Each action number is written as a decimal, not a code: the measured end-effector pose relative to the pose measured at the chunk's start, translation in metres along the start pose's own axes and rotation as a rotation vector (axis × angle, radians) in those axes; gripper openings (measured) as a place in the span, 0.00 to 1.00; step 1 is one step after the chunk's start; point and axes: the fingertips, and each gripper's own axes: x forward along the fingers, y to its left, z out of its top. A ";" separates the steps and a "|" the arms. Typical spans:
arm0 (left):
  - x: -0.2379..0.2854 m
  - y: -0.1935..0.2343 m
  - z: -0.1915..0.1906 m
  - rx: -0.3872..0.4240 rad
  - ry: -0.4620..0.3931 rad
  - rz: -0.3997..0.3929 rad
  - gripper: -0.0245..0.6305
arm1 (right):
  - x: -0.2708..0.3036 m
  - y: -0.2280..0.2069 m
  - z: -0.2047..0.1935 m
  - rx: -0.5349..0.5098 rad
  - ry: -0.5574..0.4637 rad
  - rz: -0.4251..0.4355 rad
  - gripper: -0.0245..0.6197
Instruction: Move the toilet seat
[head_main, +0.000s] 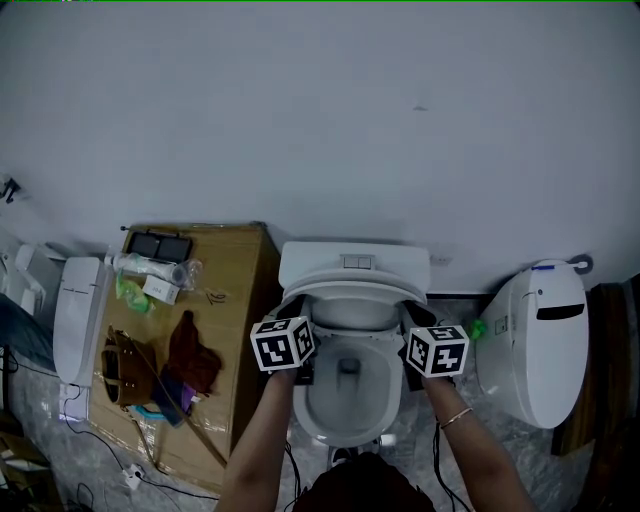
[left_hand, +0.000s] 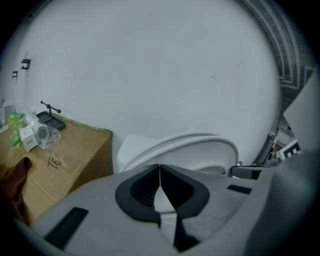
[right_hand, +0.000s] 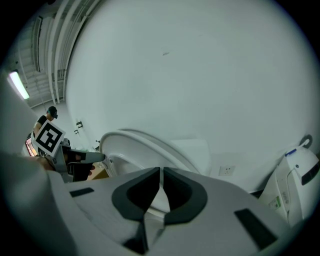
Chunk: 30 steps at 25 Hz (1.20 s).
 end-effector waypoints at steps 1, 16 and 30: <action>0.001 0.000 0.001 0.002 0.001 0.000 0.09 | 0.001 -0.001 0.001 0.005 -0.003 -0.001 0.09; 0.012 0.001 0.005 -0.020 0.000 0.004 0.09 | 0.010 -0.006 0.006 -0.026 0.002 0.002 0.09; -0.026 -0.026 0.001 0.057 -0.092 -0.018 0.09 | -0.022 0.015 0.006 -0.033 -0.076 0.063 0.09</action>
